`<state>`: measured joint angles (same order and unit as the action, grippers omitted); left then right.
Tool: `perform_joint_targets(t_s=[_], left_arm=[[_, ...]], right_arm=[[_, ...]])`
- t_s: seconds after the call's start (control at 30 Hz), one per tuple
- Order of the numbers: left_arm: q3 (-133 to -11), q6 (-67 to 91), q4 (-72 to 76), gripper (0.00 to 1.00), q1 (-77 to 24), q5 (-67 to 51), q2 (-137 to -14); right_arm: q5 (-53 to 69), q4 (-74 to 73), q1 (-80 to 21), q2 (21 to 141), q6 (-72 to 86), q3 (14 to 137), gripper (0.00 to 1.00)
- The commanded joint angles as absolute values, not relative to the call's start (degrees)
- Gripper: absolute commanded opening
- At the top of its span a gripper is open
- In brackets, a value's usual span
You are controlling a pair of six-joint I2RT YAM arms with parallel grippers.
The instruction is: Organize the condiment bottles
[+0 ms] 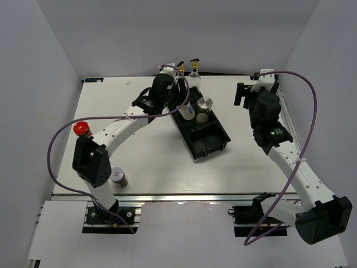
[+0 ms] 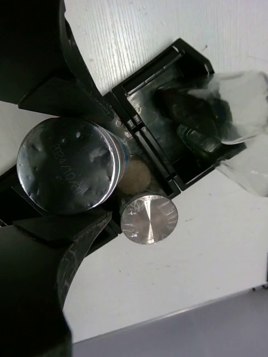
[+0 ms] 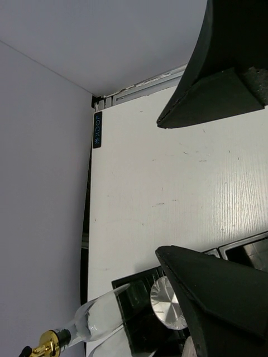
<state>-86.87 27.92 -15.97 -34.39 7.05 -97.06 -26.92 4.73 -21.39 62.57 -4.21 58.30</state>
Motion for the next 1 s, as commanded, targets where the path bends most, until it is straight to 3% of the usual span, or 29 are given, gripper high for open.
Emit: perform_joint_targets(t_s=[0.0, 0.4, 0.47, 0.6, 0.77, 0.8, 0.83, 0.9, 0.97], left_arm=[[-93.3, 25.9, -15.3, 0.0, -34.9, 5.3, -99.2], [-102.1, 24.0, -20.6, 0.01, -36.8, 8.0, -108.6], [-102.5, 23.5, -21.5, 0.13, -37.0, 8.4, -109.2], [-103.2, 22.5, -24.1, 0.25, -37.3, 9.1, -111.3], [-104.6, 22.2, -25.5, 0.26, -37.6, 9.9, -113.6], [-104.9, 21.8, -25.8, 0.3, -37.5, 10.4, -114.3], [-105.1, 21.6, -26.2, 0.43, -37.7, 11.5, -114.4], [-105.7, 21.1, -26.6, 0.53, -37.9, 12.0, -115.0], [-106.3, 20.7, -27.4, 0.95, -38.1, 12.2, -115.4]], right_arm=[[-27.8, 7.6, -20.6, 61.0, -3.5, 58.0, 0.89], [-25.1, 7.7, -19.0, 61.9, -4.2, 58.1, 0.89], [-25.2, 7.7, -18.7, 62.0, -4.2, 58.1, 0.89], [-25.8, 8.1, -18.0, 62.0, -4.7, 57.8, 0.9], [-25.1, 8.1, -17.6, 62.1, -4.9, 57.7, 0.9], [-25.2, 8.1, -17.4, 62.1, -5.0, 57.7, 0.89], [-25.2, 8.3, -17.2, 62.2, -5.0, 57.7, 0.89], [-25.0, 8.3, -17.1, 62.3, -5.0, 57.7, 0.89], [-24.6, 8.3, -17.1, 62.5, -5.6, 57.7, 0.89]])
